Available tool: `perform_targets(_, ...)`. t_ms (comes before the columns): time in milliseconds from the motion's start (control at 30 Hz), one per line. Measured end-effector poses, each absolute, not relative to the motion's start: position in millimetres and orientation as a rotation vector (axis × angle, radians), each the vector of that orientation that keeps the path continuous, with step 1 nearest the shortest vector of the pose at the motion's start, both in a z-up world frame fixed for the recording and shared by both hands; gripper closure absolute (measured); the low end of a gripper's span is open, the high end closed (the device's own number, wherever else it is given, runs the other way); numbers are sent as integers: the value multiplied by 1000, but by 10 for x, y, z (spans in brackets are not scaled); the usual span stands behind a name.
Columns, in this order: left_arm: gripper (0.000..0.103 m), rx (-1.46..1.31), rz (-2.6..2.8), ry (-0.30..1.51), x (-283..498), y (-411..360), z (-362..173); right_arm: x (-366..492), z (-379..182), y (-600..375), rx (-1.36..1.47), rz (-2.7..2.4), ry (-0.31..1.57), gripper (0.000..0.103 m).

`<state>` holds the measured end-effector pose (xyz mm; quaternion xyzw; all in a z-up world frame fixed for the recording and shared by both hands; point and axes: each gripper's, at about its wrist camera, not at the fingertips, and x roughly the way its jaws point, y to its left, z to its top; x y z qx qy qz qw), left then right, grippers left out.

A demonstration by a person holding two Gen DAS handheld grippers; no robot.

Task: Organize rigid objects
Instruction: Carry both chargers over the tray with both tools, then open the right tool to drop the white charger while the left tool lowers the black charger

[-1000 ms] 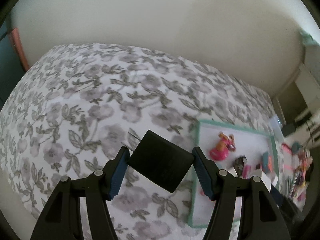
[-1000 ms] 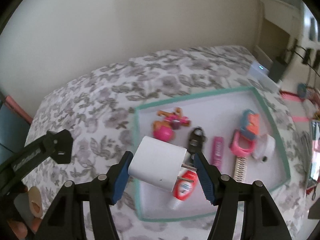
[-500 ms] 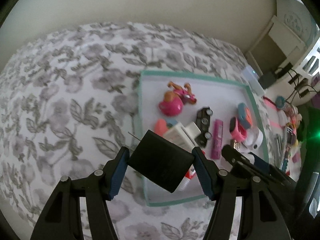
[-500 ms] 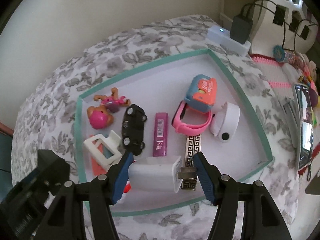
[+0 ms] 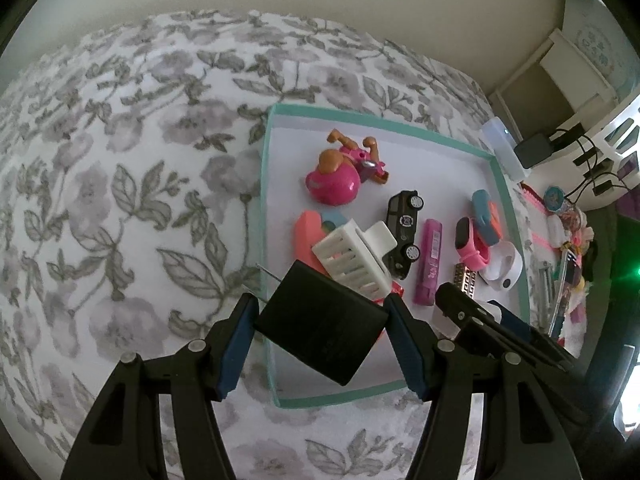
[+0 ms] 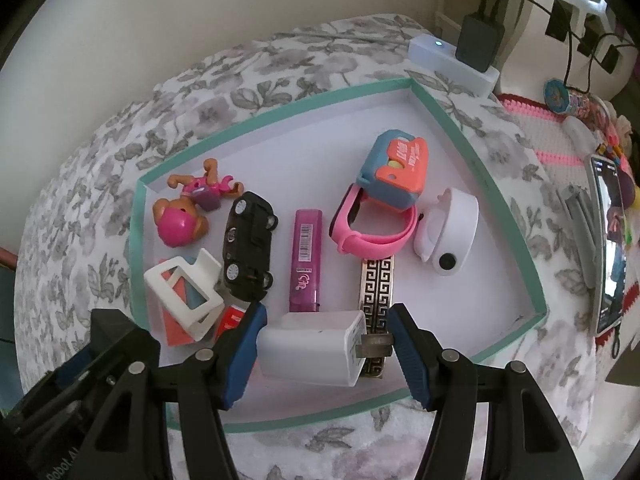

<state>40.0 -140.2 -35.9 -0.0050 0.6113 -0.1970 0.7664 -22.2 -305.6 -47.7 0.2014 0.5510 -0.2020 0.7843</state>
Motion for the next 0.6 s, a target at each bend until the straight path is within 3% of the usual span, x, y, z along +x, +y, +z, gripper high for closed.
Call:
perform_targets(200, 36, -17, -431, 1347, 407, -1407, -403, -220, -513, -3069, 434, -441, 1206, 37)
perform_targets(367, 26, -30, -430, 1351, 420, -1387, -407, -221, -537, -3068, 431, -446, 1218, 37)
perform_targets(600, 26, -23, -412, 1331, 433, -1357, -349, -213, -549, -3061, 420, -441, 1225, 36)
